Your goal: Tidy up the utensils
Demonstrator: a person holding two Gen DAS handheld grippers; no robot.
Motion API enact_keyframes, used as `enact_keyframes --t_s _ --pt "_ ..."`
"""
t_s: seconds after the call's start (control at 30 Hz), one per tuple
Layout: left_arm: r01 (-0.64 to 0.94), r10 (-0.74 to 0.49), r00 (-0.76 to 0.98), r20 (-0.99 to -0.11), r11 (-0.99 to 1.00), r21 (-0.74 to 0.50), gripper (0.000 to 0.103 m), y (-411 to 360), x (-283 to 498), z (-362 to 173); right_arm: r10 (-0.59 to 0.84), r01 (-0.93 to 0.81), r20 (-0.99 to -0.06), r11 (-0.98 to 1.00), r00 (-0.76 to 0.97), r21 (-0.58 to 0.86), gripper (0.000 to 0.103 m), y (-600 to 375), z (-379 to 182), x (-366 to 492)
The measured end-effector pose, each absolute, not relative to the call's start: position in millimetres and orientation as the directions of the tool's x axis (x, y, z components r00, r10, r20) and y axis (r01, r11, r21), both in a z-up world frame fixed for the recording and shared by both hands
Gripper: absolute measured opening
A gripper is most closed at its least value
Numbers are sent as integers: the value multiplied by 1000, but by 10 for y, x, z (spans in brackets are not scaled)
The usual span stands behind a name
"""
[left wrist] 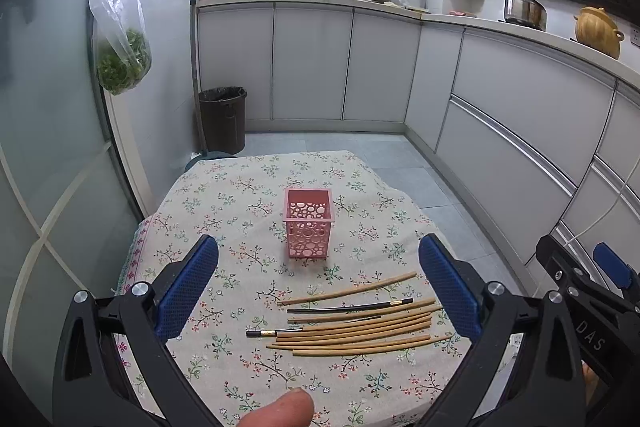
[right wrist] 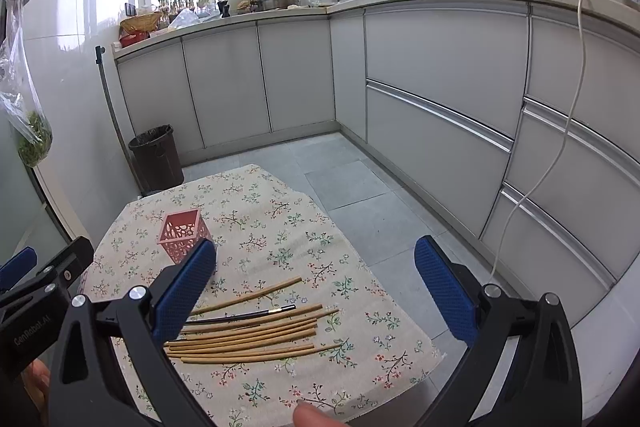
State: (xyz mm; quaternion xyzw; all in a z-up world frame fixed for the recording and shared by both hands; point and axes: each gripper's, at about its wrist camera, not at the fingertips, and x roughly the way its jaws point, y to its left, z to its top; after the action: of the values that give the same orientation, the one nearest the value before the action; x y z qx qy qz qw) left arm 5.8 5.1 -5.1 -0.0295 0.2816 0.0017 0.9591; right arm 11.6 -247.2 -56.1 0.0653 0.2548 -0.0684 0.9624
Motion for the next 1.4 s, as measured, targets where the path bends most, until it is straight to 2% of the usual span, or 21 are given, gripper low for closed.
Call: enact_keyframes --t_s 1.4 --pt "-19 -16 838 -545 998 -59 96 31 40 -50 -96 169 -510 981 855 98 97 -2478 -599 111"
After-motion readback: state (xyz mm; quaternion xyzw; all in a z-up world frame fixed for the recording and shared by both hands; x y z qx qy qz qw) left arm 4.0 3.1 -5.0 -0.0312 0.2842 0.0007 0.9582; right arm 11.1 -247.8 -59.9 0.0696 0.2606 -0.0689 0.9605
